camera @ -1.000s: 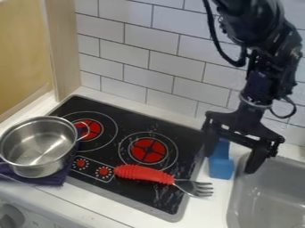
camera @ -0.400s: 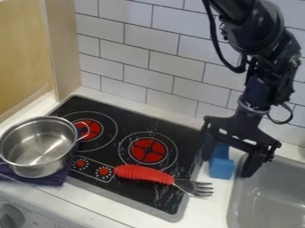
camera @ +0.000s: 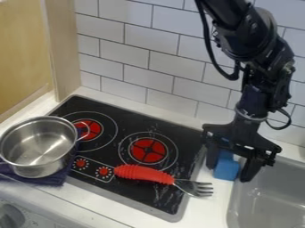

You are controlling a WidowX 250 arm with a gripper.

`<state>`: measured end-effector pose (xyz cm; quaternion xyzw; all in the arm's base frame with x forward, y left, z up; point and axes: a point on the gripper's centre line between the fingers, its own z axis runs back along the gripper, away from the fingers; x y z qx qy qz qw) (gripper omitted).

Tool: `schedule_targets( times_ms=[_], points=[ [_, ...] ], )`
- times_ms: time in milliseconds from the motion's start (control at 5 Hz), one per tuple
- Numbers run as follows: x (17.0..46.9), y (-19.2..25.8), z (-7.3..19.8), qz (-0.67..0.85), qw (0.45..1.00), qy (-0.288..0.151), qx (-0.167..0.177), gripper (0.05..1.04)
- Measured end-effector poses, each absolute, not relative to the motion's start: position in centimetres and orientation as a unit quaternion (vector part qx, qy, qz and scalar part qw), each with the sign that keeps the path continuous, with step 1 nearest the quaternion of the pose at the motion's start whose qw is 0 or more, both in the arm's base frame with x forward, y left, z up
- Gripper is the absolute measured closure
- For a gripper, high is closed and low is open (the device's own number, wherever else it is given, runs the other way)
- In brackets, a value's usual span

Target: Move the blue object on the upper left of the burner

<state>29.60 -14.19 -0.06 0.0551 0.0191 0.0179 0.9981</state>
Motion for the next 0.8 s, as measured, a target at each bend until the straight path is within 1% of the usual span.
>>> schedule_targets(
  times_ms=[200,600,800],
  points=[
    [29.39,-14.12,-0.1,0.018,0.998,0.022,0.055,0.51],
    [29.3,-13.7,0.05,0.002,0.998,0.029,0.059,0.511],
    [29.12,-13.21,0.67,0.014,0.998,0.026,0.061,0.513]
  ],
)
